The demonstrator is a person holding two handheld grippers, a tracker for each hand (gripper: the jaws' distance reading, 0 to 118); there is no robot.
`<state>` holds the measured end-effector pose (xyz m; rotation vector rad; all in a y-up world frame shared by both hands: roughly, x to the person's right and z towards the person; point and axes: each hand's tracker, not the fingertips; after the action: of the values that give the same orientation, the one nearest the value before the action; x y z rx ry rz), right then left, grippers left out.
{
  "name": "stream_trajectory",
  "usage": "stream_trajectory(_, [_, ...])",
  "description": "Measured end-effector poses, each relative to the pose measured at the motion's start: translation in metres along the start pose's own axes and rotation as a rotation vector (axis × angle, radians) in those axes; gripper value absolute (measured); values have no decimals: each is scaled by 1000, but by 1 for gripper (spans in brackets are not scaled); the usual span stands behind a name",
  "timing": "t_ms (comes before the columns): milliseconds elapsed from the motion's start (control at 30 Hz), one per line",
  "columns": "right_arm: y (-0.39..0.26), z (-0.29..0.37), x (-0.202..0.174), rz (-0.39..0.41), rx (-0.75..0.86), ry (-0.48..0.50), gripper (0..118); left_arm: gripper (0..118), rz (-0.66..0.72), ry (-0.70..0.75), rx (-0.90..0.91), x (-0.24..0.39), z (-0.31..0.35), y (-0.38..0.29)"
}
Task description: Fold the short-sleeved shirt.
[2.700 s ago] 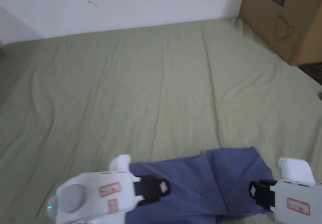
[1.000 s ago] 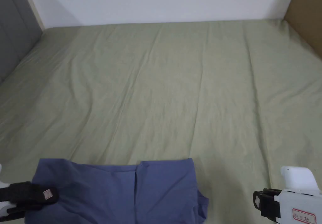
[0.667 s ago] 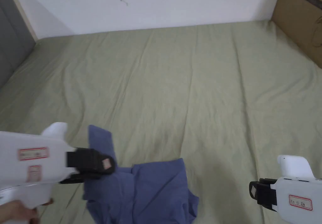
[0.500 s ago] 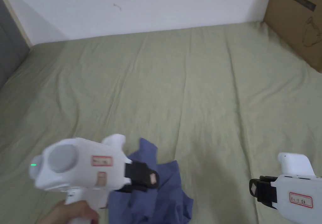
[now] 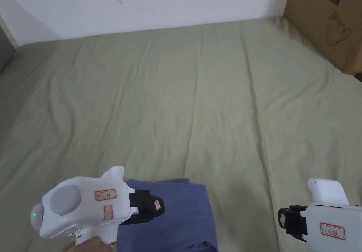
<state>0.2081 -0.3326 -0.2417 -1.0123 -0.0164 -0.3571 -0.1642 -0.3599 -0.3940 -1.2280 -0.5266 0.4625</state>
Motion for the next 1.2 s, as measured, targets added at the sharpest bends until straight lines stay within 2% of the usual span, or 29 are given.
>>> stream_trajectory(200, [-1,-10,-1,20,-21,12,0,1,-4,-219,-109,13,-49,-28])
stream_trajectory(333, [-1,-11,4,14,-25,13,0,0,-52,-167,-204,27,-86,-50])
stream_trajectory(400, [-2,-13,8,6,-28,9,0,0,-51,-196,-237,29,-100,-61])
stream_trajectory(833, [-8,-16,7,-3,-51,-7,0,0,-173,-271,-306,65,-121,-65])
stream_trajectory(1033, [5,-9,-12,37,-35,10,0,0,-127,-317,-157,38,-64,-49])
stream_trajectory(1200, [23,-21,-62,142,-10,89,0,0,-25,-241,50,-30,13,-24])
